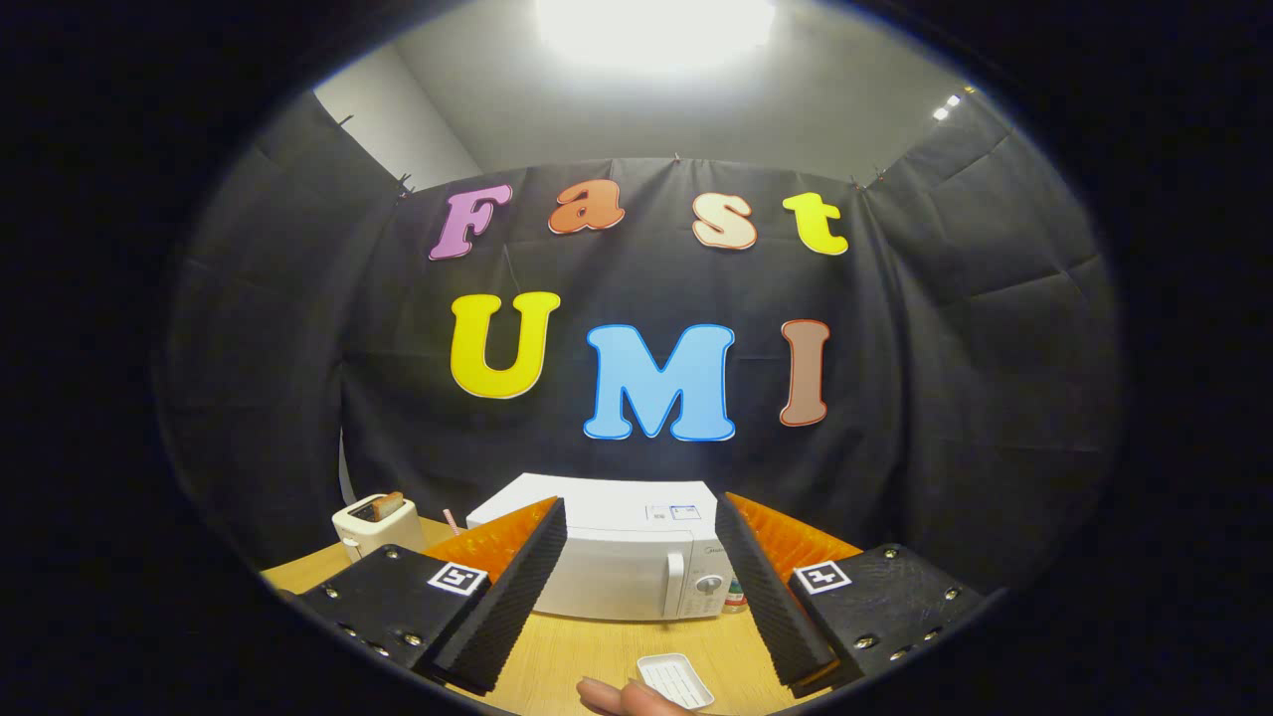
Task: Open the microwave, put the food inside, and close the microwave door.
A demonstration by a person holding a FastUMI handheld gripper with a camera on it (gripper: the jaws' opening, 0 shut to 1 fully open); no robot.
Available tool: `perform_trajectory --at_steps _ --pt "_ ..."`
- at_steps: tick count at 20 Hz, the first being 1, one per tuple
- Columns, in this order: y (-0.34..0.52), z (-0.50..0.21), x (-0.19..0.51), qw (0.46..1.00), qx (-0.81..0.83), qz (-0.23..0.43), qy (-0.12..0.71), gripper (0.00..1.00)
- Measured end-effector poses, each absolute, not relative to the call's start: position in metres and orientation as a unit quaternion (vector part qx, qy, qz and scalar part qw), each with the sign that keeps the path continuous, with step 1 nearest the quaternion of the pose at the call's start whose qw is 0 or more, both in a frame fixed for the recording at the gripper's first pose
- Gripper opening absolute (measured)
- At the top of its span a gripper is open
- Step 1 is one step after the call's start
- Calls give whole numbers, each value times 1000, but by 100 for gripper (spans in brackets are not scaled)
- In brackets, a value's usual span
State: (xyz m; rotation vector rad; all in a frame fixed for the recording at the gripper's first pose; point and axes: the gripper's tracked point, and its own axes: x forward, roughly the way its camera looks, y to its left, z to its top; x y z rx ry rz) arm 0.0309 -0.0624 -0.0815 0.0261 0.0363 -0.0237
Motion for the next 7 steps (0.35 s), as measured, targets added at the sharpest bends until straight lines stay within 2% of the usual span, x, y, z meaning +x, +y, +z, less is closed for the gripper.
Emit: perform_trajectory --at_steps 7 --pt "-65 -96 46 1000 10 -10 24 96"
